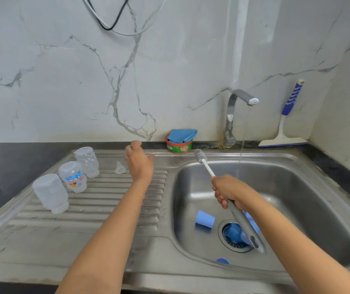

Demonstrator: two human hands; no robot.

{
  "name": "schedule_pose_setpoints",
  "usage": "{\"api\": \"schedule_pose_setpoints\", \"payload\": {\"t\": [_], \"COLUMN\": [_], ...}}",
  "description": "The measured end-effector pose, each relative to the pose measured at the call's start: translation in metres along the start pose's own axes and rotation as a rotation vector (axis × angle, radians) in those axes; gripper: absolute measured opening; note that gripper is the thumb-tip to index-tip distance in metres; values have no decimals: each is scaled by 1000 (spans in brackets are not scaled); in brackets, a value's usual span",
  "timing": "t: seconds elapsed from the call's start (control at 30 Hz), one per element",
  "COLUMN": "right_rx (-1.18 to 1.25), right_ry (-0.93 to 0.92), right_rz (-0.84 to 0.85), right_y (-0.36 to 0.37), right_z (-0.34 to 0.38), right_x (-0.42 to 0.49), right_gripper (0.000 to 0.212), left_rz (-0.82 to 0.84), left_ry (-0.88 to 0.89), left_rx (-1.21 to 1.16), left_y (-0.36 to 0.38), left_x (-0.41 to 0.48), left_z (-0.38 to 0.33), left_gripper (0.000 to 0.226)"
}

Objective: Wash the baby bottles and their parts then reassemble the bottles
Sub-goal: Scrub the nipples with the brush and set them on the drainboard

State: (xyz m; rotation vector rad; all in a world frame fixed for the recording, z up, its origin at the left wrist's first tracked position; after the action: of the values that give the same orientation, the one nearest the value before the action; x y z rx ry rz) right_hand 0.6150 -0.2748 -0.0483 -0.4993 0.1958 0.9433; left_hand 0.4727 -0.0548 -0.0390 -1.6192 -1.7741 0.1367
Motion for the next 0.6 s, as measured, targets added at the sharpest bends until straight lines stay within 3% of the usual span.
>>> {"api": "schedule_pose_setpoints", "payload": {"t": [0.1, 0.17, 0.23, 0.3, 0.4, 0.5, 0.6], "right_rx": [47, 51, 55, 79, 82, 100, 115], "right_ry": [26, 44, 59, 75, 93, 120, 132], "right_rz": [-37, -51, -62, -81, -102, -92, -80], "right_y": [-18, -26, -36, -46, -58, -67, -75], "right_z": [-11, -21, -31, -40, -53, -60, -67], "right_x": [-3, -3, -2, -1, 1, -1, -3], "right_gripper": [29, 29, 31, 32, 34, 32, 32], "left_rz": [350, 601, 750, 847, 961, 1007, 1023], "left_ry": [76, 99, 130, 149, 141, 178, 171], "left_rx": [-101, -23, 73, 189, 355, 493, 560], "left_y": [46, 82, 113, 140, 171, 192, 205], "left_x": [-31, -62, -93, -118, -141, -150, -150], "left_z": [-44, -62, -75, -79, -71, -60, -50], "left_gripper": [31, 25, 18, 17, 35, 53, 57]}}
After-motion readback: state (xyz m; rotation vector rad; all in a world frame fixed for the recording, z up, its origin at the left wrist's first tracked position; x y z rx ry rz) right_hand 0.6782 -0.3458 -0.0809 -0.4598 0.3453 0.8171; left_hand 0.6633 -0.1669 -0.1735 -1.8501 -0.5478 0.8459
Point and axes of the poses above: each hand's wrist, its own x-axis towards the middle knuckle, its own y-axis out of the palm, z = x × y, the point moved 4 cm from there along x, towards the middle knuckle, and after that the axes turned 4 degrees about -y, right-handed, at the moved point
